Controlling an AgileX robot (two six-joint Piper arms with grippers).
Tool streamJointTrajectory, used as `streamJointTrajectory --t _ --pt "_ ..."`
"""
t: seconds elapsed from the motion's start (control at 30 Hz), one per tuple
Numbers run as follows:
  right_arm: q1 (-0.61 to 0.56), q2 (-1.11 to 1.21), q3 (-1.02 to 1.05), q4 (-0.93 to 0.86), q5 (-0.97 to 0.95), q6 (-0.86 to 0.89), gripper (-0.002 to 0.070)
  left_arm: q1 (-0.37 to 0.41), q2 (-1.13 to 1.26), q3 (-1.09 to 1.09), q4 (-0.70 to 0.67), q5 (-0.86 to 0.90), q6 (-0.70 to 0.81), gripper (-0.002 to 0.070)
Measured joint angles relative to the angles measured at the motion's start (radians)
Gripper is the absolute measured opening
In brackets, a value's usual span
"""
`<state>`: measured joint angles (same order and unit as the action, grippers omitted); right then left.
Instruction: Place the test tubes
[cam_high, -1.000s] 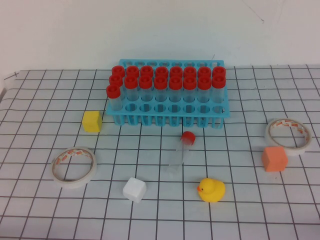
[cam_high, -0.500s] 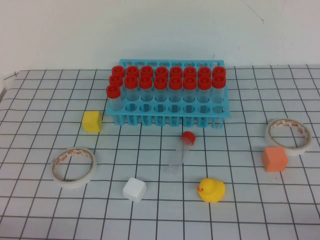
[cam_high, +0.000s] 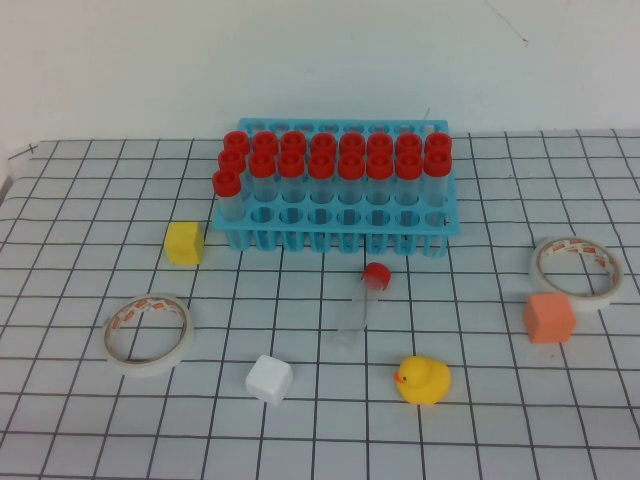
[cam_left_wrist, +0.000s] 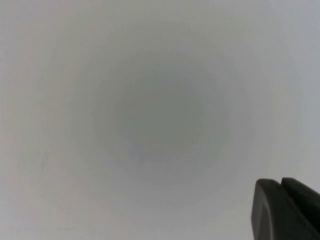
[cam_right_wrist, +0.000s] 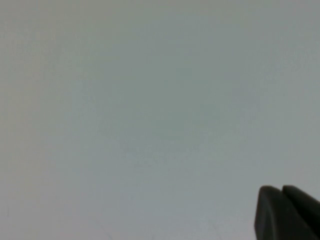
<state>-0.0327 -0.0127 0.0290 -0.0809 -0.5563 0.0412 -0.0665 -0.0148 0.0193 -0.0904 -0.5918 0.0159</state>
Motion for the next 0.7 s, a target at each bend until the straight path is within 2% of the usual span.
streamJointTrajectory --t 0.13,0.43,0.63,0.7 --pt "0.0 0.0 0.0 0.0 -0.036 0.002 -0.0001 0.0 0.0 0.0 0.0 -0.119 0.0 -0.0002" --pt "0.0 0.0 0.0 0.0 -0.013 0.002 -0.0001 0.0 0.0 0.0 0.0 -0.144 0.0 -0.0002" --pt "0.0 0.0 -0.027 0.0 0.162 0.002 -0.0001 0.0 0.0 0.0 -0.006 -0.118 -0.007 -0.0001" --pt "0.0 0.0 -0.08 0.0 0.275 0.002 -0.0001 0.0 0.0 -0.026 -0.008 0.001 -0.022 -0.0001"
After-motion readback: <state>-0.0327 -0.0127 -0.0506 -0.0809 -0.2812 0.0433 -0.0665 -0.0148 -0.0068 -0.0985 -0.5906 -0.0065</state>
